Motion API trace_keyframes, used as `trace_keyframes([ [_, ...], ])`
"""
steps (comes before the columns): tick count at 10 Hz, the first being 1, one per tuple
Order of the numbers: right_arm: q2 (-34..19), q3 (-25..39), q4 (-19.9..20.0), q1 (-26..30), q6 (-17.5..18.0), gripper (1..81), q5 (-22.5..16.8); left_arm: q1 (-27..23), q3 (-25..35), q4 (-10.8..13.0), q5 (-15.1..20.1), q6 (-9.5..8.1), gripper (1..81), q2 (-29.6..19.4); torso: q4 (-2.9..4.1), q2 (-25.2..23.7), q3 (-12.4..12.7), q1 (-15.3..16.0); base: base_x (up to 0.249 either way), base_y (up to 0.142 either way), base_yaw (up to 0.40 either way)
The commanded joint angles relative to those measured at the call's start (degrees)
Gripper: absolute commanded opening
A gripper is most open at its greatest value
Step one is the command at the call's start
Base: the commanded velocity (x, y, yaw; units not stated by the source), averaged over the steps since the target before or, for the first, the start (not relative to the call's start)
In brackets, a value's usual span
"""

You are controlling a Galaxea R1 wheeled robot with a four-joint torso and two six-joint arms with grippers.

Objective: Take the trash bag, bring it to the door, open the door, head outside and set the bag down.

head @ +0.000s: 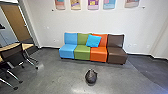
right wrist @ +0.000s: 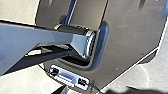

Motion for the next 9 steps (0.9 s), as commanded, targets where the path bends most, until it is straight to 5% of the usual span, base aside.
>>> trace_keyframes([
  [1,-0.06,0.35,-0.21,1.44,-0.23,81.1,-4.08,-0.88,0.57,0.48,3.95,0.25,81.1,-0.33,0.0,0.0,0.0,0.0,0.139,0.0,0.0],
  [9,0.03,0.35,-0.03,1.44,-0.23,81.1,-4.08,-0.53,0.49,0.4,3.6,0.17,81.1,-0.33,0.0,-0.02,0.0,-0.1,0.136,0.0,0.0],
])
